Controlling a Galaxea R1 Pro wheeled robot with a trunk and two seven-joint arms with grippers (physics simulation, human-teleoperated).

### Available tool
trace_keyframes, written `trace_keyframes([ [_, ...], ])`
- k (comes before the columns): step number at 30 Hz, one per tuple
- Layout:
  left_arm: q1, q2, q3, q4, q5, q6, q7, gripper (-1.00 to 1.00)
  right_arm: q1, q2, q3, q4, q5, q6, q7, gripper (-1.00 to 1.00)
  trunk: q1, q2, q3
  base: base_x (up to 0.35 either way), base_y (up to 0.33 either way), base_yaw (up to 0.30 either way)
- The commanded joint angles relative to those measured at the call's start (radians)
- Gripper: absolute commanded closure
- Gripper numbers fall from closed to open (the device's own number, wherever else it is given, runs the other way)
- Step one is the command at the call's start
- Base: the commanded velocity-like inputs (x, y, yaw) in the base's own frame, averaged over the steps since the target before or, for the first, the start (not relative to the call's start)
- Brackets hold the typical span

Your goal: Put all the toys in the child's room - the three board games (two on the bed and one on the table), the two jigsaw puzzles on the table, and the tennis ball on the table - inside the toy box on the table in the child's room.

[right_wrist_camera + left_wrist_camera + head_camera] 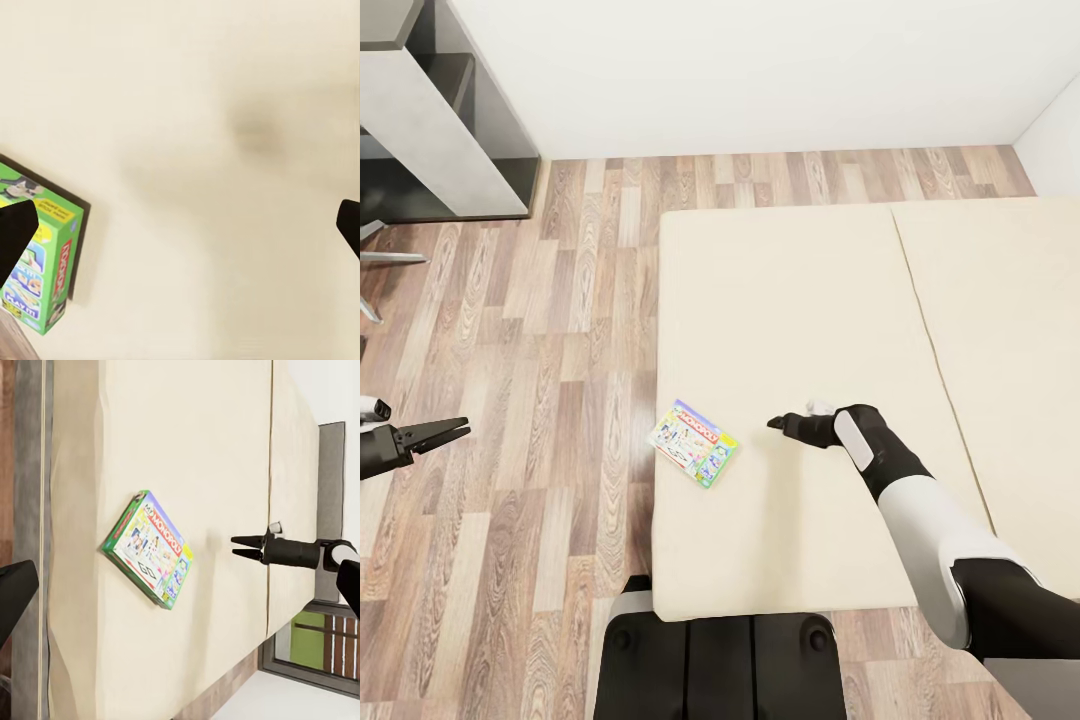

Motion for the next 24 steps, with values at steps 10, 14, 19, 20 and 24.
trace_keyframes([
  [10, 0.0, 0.0, 0.0, 0.0, -0.001, 0.011, -0.005, -1.0, 0.0, 0.0, 0.0, 0.0, 0.004, 0.004, 0.004, -1.0, 0.001, -0.002, -0.001, 0.0, 0.0, 0.0],
  [14, 0.0, 0.0, 0.0, 0.0, -0.001, 0.011, -0.005, -1.0, 0.0, 0.0, 0.0, 0.0, 0.004, 0.004, 0.004, -1.0, 0.001, -0.002, -0.001, 0.0, 0.0, 0.0],
  [19, 0.0, 0.0, 0.0, 0.0, -0.001, 0.011, -0.005, -1.0, 0.0, 0.001, 0.0, 0.0, 0.003, 0.006, 0.004, -1.0, 0.001, -0.002, -0.001, 0.0, 0.0, 0.0],
  [20, 0.0, 0.0, 0.0, 0.0, -0.001, 0.011, -0.005, -1.0, 0.0, 0.001, 0.0, 0.0, 0.003, 0.006, 0.004, -1.0, 0.001, -0.002, -0.001, 0.0, 0.0, 0.0],
  [24, 0.0, 0.0, -0.001, 0.0, -0.001, 0.011, -0.005, -1.0, 0.0, 0.0, 0.0, 0.001, 0.004, 0.006, 0.005, -1.0, 0.001, -0.002, -0.001, 0.0, 0.0, 0.0],
])
